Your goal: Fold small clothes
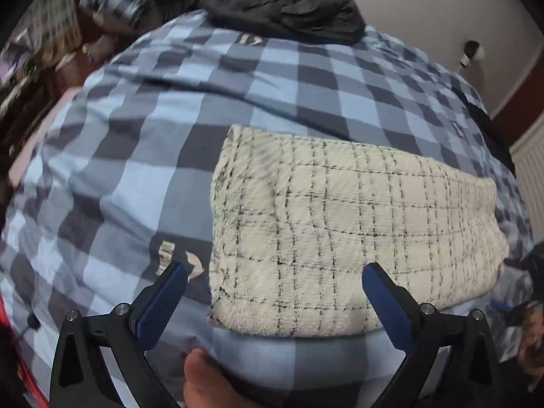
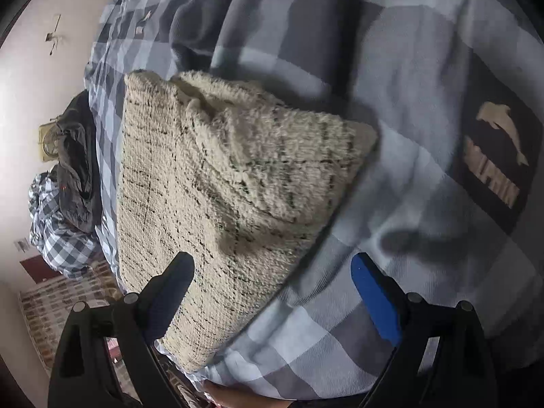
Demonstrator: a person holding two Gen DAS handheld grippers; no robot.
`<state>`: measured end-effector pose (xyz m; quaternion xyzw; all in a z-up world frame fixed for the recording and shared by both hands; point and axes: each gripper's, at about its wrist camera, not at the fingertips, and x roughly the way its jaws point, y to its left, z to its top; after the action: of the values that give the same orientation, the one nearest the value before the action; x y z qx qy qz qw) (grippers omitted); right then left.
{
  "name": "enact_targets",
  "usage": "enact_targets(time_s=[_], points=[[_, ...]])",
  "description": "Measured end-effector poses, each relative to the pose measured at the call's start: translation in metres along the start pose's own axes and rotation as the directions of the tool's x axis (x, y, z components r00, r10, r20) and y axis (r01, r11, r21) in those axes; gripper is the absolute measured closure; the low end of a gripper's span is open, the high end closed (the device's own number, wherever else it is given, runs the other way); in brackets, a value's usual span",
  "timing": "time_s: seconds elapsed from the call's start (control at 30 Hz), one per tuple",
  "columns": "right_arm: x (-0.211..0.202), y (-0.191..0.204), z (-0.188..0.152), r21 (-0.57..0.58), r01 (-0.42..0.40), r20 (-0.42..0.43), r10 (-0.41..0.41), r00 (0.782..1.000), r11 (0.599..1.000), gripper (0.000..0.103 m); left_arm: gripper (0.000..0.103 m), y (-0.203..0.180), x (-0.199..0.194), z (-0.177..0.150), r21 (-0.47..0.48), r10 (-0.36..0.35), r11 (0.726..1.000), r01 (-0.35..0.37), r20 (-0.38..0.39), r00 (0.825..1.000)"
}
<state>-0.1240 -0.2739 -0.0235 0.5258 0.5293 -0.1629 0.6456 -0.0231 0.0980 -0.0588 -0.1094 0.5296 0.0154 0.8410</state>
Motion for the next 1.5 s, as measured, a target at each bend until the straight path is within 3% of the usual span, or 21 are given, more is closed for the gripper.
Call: enact_targets(time_s=[0.2,0.37,0.43,0.5,0.57,0.73,0.83,0.9,0.97,1.07,1.17,1.27,1.37,1.43,1.5], points=[[0.010,-0.001,0.008,0.036,0.032,-0.013,-0.031,0.999,0.999,0.014,0.000,0.010,0.005,0.000,-0.066,-0.054,0.997,0.051,-0.042,0.998],[0.015,0.021,0.012,-0.042,0.042,0.017,-0.041,0.999,0.998,0.021,0.000,0.008,0.011,-0.001,-0.066,-0.065,0.996,0.060,-0.079,0.995],[0.015,0.022,0.011,-0.057,0.044,0.023,-0.042,0.999,0.997,0.031,0.000,0.006,0.012,0.000,-0.056,-0.064,0.997,0.059,-0.083,0.995],[0.012,0.025,0.011,-0.082,0.022,0.032,-0.019,0.999,0.996,0.060,0.000,0.003,0.012,0.000,-0.044,-0.058,0.998,0.054,-0.084,0.995],[0.004,0.028,0.008,-0.074,-0.009,0.065,0.014,0.998,0.997,0.079,0.000,0.002,0.013,-0.001,-0.034,-0.046,0.998,0.044,-0.087,0.995],[-0.014,0.034,-0.004,-0.116,-0.054,0.127,0.069,0.989,0.992,0.091,0.000,0.006,0.014,-0.002,-0.047,-0.045,0.998,0.041,-0.088,0.995],[-0.037,0.053,-0.014,-0.204,-0.122,0.199,0.163,0.966,0.971,0.092,0.000,0.006,0.010,-0.002,-0.044,-0.047,0.998,0.045,-0.063,0.997],[-0.061,0.053,-0.019,-0.214,-0.253,0.226,0.300,0.927,0.943,0.092,0.000,0.004,0.004,-0.002,-0.025,-0.037,0.999,0.036,-0.034,0.999],[-0.082,0.051,-0.025,-0.241,-0.294,0.269,0.355,0.895,0.925,0.092,0.000,0.000,0.001,-0.003,0.000,-0.037,0.999,0.037,-0.015,0.999],[-0.106,0.050,-0.035,-0.295,-0.168,0.392,0.279,0.877,0.941,0.093,0.000,-0.011,0.003,-0.002,0.036,-0.039,0.999,0.040,-0.018,0.999],[-0.103,0.047,-0.031,-0.271,-0.051,0.419,0.165,0.893,0.961,0.093,0.000,-0.035,0.015,0.001,0.122,0.031,0.992,-0.029,-0.016,0.999],[-0.092,0.053,-0.031,-0.257,0.008,0.424,0.106,0.899,0.966,0.093,0.000,-0.057,0.027,0.001,0.195,0.031,0.981,-0.025,-0.026,0.999],[-0.102,0.065,-0.039,-0.314,0.071,0.469,0.089,0.879,0.947,0.093,0.000,-0.073,0.051,-0.003,0.257,0.048,0.966,-0.027,-0.075,0.996],[-0.105,0.074,-0.047,-0.360,0.125,0.507,0.081,0.858,0.924,0.093,0.000,-0.077,0.078,-0.012,0.293,0.120,0.953,-0.075,-0.138,0.983],[-0.107,0.080,-0.057,-0.410,0.180,0.538,0.077,0.840,0.894,0.093,0.000,-0.075,0.089,-0.019,0.271,0.102,0.961,-0.051,-0.179,0.978]])
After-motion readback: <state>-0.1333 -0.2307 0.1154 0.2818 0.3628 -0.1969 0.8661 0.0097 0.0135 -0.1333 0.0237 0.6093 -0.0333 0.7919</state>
